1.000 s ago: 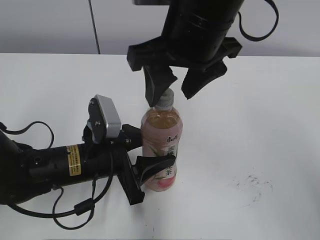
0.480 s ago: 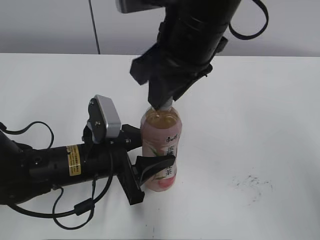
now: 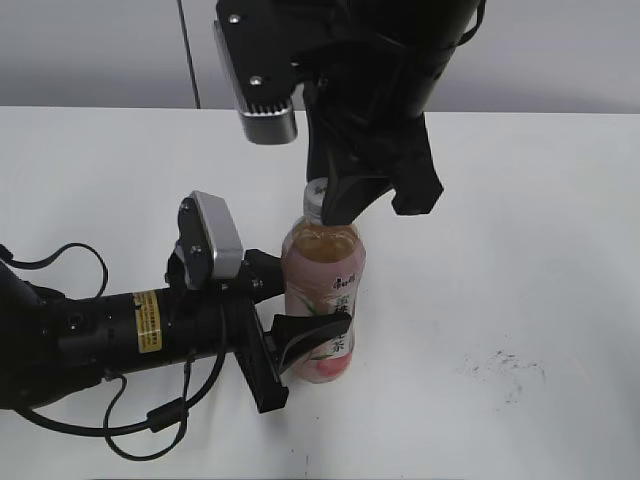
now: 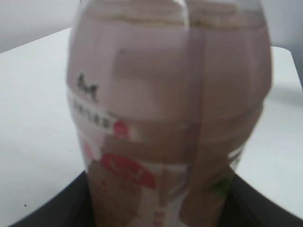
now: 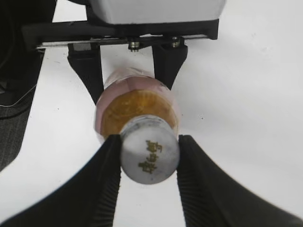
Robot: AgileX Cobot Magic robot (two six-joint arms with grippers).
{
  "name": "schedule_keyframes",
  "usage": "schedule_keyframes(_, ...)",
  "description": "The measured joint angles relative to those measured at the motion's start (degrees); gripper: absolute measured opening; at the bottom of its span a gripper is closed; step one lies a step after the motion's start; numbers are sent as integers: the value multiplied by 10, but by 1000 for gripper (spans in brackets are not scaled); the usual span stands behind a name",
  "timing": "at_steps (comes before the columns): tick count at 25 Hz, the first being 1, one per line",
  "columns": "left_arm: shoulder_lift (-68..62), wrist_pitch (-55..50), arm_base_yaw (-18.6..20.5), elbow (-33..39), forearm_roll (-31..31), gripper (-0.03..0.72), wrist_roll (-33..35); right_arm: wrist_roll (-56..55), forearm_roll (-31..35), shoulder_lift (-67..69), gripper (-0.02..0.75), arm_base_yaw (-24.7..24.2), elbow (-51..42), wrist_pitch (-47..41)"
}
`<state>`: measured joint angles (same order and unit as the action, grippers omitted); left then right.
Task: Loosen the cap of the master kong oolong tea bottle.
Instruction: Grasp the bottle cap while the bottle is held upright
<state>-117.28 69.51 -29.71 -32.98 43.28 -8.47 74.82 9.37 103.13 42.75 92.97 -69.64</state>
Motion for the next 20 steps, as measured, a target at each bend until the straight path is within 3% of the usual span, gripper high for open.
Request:
schedule_keyframes(3,0,0,0,0,1,378,0,-6,8,0,293,0,0,2)
schedule_keyframes(9,0,0,0,0,-2,378,-3,-94,52,4,580,4,-1,29)
schedule_keyframes(13,0,0,0,0,-2,378,-4,-273,60,4,599,4,24,29)
schedule_keyframes(16,0,0,0,0,-2,378,-5,-485,60,4,583,4,72,14)
schedule_keyframes(20,0,0,0,0,-3,378,-5,-736,9,4,574,4,123,5)
